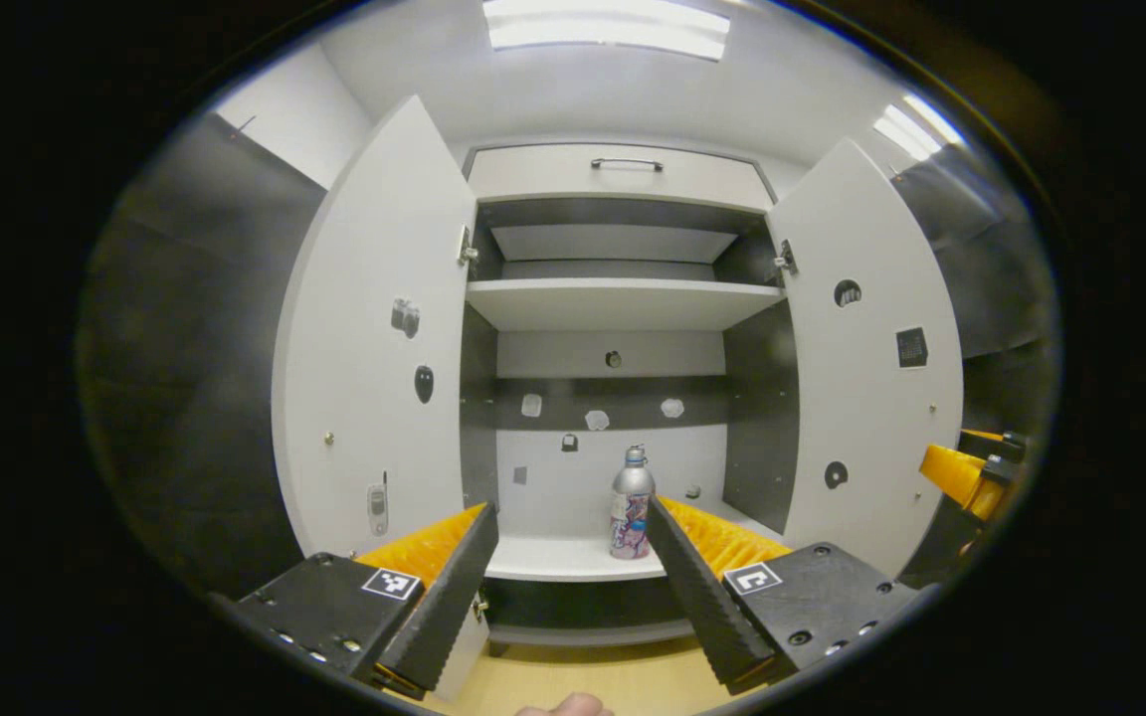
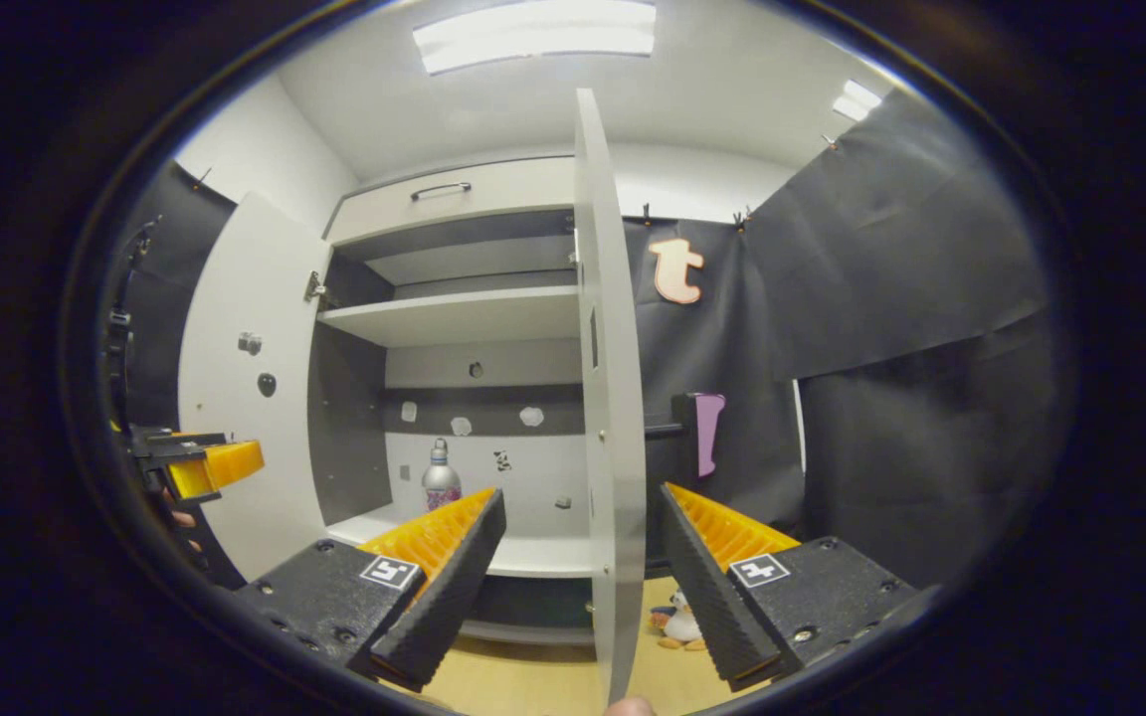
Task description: Grasp the bottle in the cabinet with the left hand and place it on the coaster, then close the right door with the right hand and the left door with the left hand.
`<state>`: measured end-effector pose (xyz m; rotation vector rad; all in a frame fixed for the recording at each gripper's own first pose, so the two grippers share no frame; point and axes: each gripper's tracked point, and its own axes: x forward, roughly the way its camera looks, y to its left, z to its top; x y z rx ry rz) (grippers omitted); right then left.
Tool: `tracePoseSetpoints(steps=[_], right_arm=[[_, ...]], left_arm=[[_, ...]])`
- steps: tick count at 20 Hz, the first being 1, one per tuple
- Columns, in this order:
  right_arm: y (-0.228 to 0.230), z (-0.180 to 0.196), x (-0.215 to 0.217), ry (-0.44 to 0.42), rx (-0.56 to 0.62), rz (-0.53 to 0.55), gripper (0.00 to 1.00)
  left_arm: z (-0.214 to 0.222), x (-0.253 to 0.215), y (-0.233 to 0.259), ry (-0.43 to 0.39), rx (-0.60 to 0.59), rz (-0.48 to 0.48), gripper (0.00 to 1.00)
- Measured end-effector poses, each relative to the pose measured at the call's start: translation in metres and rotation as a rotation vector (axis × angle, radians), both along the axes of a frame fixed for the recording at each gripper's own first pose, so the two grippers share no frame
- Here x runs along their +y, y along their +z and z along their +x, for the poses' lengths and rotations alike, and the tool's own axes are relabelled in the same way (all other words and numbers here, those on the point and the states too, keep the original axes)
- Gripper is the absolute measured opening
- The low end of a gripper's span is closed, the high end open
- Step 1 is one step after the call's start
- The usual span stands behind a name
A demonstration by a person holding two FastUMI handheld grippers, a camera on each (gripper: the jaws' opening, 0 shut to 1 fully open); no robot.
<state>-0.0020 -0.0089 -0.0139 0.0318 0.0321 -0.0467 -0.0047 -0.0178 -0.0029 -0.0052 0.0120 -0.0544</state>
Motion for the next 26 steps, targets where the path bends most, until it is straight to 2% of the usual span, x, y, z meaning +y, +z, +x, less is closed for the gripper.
tracePoseSetpoints(steps=[7,14,19,26], right_arm=[[-0.004,-0.012,-0.008,-0.012,0.011,0.011,0.98],[-0.009,-0.038,-0.037,-0.08,0.031,0.005,0.98],[-0.008,-0.062,-0.063,-0.159,0.026,-0.018,0.98],[-0.006,-0.092,-0.098,-0.297,0.018,-0.022,0.98]], left_arm=[[0.015,-0.025,-0.012,-0.028,0.032,0.012,0.95],[0.057,-0.073,-0.027,-0.124,0.055,-0.006,0.95],[0.102,-0.09,-0.052,-0.144,0.092,-0.008,0.95],[0.18,-0.091,-0.083,-0.11,0.116,0.008,0.95]])
